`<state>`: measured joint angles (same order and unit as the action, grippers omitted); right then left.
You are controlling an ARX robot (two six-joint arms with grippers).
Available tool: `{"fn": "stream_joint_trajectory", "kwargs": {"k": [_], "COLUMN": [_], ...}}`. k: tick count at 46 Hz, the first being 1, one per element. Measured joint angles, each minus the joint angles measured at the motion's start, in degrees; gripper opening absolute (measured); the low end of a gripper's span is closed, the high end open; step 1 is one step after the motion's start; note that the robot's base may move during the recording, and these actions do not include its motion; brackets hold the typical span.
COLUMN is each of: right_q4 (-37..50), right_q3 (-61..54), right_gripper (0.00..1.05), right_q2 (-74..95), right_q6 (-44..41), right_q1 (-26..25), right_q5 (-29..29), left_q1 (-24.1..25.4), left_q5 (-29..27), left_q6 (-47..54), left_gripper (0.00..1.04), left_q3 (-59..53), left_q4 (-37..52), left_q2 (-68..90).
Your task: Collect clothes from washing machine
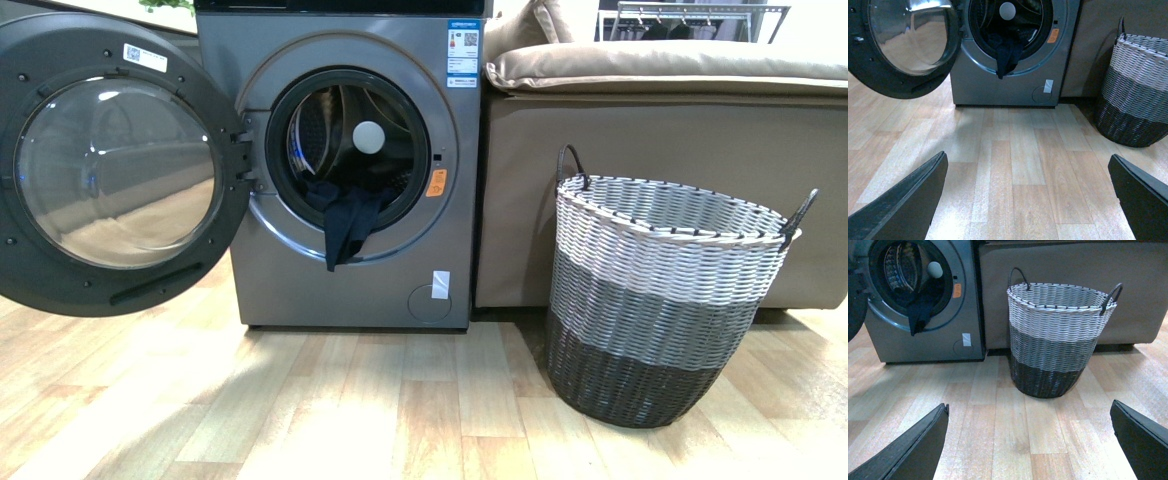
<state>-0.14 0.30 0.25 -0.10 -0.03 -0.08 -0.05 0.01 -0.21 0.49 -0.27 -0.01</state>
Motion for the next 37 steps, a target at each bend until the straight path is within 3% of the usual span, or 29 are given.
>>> {"fn": "stream_joint_trajectory", "kwargs": {"k": [37], "right_q4": [0.00], "right_q3": [0.00], "right_gripper": [0.97], "right_q2": [0.00], "right_q6": [0.00], "right_q1": [0.00], "right_q5": [0.00], "left_q1": [0.00], "left_q5": [0.00], "left_q6": [0.00], "left_gripper": [0.98], "left_q3": [0.00], "left_q4": [0.00], "left_q2": [0.00]}}
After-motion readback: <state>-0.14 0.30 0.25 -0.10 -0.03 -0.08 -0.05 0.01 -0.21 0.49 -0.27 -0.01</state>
